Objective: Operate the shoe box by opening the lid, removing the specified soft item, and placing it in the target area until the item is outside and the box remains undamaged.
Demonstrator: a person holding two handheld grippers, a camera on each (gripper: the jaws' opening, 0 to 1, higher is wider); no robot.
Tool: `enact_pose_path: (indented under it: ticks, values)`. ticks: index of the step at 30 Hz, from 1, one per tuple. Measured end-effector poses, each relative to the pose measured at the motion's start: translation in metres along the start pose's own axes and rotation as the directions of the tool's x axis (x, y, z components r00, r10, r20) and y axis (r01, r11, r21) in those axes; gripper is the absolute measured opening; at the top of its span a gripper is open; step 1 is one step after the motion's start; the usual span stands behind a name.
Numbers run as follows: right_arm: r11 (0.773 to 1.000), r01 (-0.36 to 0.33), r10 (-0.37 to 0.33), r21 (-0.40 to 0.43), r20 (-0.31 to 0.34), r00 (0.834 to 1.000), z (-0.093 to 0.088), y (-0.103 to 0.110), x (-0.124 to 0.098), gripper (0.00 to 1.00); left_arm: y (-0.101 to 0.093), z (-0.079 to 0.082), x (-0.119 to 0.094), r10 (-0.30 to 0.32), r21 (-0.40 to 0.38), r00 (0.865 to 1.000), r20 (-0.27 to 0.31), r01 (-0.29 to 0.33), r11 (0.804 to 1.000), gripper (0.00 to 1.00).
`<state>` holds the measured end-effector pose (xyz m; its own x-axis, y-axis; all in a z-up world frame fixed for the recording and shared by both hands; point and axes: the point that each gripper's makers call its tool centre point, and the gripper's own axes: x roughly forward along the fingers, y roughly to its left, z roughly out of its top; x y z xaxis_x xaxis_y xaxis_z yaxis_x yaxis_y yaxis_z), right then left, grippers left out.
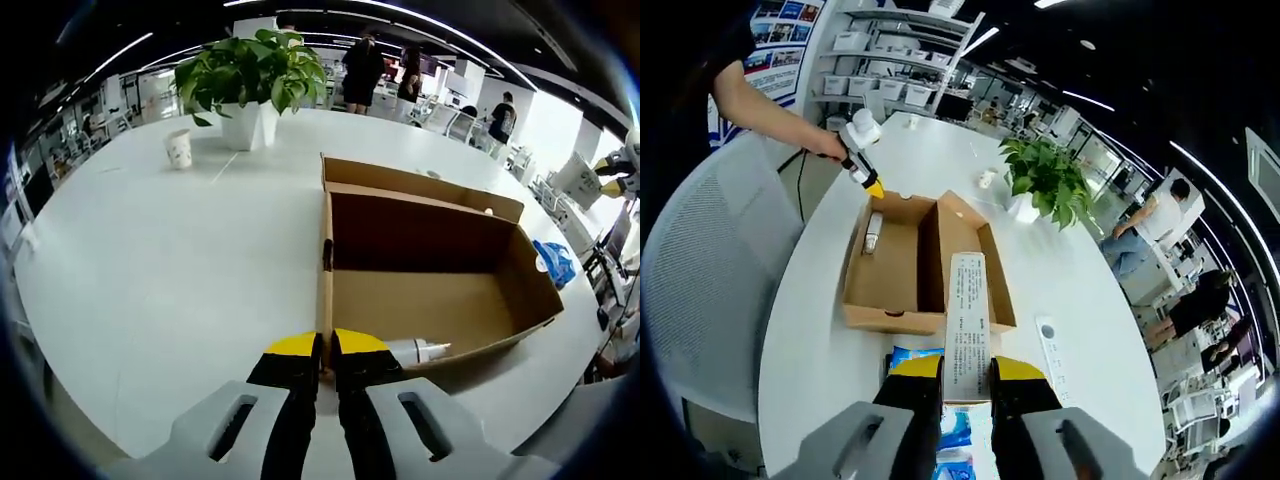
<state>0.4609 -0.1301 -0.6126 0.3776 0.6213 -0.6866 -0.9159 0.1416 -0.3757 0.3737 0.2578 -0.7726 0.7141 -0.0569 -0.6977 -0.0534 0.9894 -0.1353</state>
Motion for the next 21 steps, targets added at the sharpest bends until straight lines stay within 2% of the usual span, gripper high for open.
enact_pose_path:
  ticks: [9,21]
  values:
    - [1.0,0.023,-0.023,0.011,-0.027,0.999,-0.027,-0.017,-0.006,0.14,-0.001,0.0,0.0,0.003,0.007,1.0,-0.004,-0.003,1.0,0.03]
    - [0.999,0.036,-0.034,0.04,-0.049,0.998,-0.069,-0.039,0.001,0.14,0.0,0.0,0.001,0.012,0.032,1.0,-0.006,-0.011,0.999,0.03]
